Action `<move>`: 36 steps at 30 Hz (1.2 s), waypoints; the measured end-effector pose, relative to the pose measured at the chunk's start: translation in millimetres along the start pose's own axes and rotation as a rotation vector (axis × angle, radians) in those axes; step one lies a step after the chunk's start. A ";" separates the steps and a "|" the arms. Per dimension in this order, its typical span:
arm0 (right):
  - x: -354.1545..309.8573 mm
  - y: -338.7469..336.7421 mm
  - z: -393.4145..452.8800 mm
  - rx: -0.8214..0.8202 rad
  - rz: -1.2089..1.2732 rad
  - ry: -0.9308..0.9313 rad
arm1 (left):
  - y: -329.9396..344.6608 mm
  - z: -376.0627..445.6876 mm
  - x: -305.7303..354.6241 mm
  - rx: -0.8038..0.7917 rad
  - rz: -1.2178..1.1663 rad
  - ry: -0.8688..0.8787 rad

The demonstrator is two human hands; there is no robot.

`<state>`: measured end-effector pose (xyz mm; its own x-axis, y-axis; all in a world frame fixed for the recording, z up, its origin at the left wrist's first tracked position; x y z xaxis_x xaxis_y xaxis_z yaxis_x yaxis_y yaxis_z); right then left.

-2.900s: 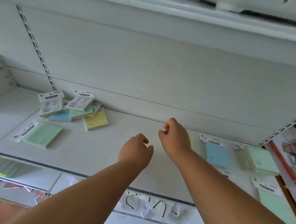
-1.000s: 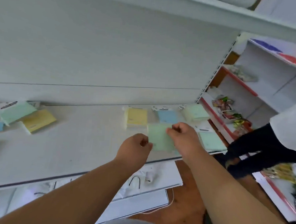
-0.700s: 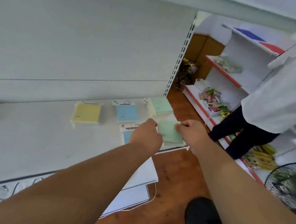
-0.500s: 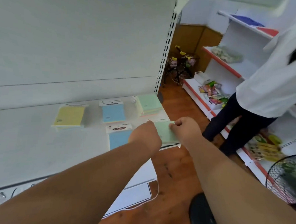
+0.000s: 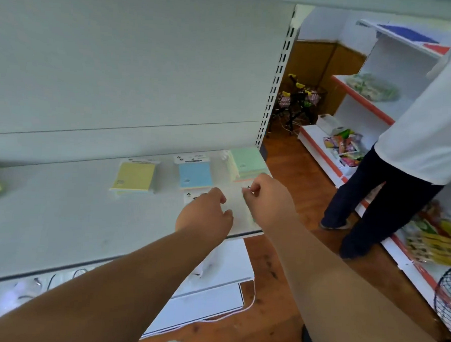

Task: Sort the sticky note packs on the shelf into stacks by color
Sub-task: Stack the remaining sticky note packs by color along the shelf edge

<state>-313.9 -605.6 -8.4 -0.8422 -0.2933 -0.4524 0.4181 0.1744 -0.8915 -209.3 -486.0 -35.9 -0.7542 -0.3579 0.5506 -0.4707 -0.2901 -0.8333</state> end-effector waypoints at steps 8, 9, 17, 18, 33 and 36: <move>-164.7 59.2 -75.0 -0.112 0.200 -0.196 | -114.4 -88.8 -151.0 0.226 -0.026 -0.156; -191.6 71.2 -87.8 -0.137 0.201 -0.232 | -129.5 -100.4 -174.5 0.247 -0.028 -0.187; -376.1 207.9 -181.5 -0.344 0.209 -0.351 | -254.8 -187.1 -357.6 0.356 0.016 -0.356; -391.9 226.1 -186.5 -0.374 0.192 -0.331 | -262.8 -193.7 -377.2 0.340 -0.001 -0.386; -387.3 279.2 -188.3 -0.549 0.596 0.297 | -244.8 -187.8 -435.5 0.380 -1.092 -0.599; -364.4 246.6 -195.4 -0.605 0.722 0.335 | -221.1 -175.3 -409.6 0.300 -1.052 -0.542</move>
<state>29.6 -272.1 -58.8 -0.5461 0.3357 -0.7675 0.7022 0.6830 -0.2009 123.4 -119.7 -86.0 0.2532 -0.1277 0.9590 -0.5578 -0.8292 0.0368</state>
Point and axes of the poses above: each hand's wrist, its own z-axis towards the middle knuckle, its own y-axis out of the palm, x = y × z, the point moved 10 cm from there along z, towards the middle knuckle, and after that the axes turned 15 degrees about y, right-handed, at the moved point
